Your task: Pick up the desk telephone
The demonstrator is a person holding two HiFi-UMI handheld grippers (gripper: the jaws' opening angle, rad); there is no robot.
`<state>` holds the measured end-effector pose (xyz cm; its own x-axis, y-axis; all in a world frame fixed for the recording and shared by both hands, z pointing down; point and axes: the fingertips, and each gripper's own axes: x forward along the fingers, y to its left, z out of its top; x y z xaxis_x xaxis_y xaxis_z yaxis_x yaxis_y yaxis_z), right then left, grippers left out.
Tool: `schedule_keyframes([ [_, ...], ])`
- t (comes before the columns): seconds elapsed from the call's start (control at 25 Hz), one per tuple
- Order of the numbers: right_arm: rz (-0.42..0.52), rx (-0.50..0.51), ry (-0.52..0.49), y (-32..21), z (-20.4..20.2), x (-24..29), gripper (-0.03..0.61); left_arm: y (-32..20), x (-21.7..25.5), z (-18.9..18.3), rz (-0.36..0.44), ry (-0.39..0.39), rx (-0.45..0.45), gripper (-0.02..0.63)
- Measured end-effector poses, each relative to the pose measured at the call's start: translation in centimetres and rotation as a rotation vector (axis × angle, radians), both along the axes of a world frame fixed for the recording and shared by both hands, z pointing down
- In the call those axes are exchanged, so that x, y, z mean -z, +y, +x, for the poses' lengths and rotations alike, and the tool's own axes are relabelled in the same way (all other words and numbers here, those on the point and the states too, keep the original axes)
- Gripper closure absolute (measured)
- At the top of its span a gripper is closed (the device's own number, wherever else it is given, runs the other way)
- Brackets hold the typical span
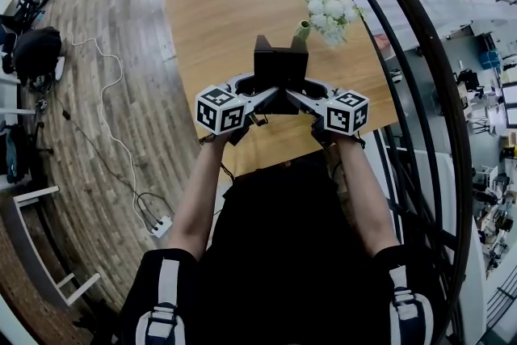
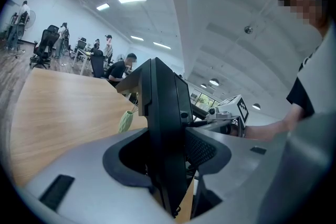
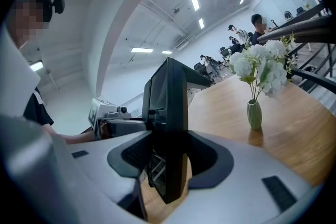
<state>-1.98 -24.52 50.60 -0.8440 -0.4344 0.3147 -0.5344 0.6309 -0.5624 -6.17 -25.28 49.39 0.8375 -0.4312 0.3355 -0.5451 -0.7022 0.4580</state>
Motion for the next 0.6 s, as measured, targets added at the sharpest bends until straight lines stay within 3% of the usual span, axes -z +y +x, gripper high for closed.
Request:
schedule_keyframes([
  [0.6,-0.014,-0.009,0.001,-0.18,-0.14,-0.52,0.362,-0.24,-0.51,-0.09,-0.009,-0.010,-0.005,0.388],
])
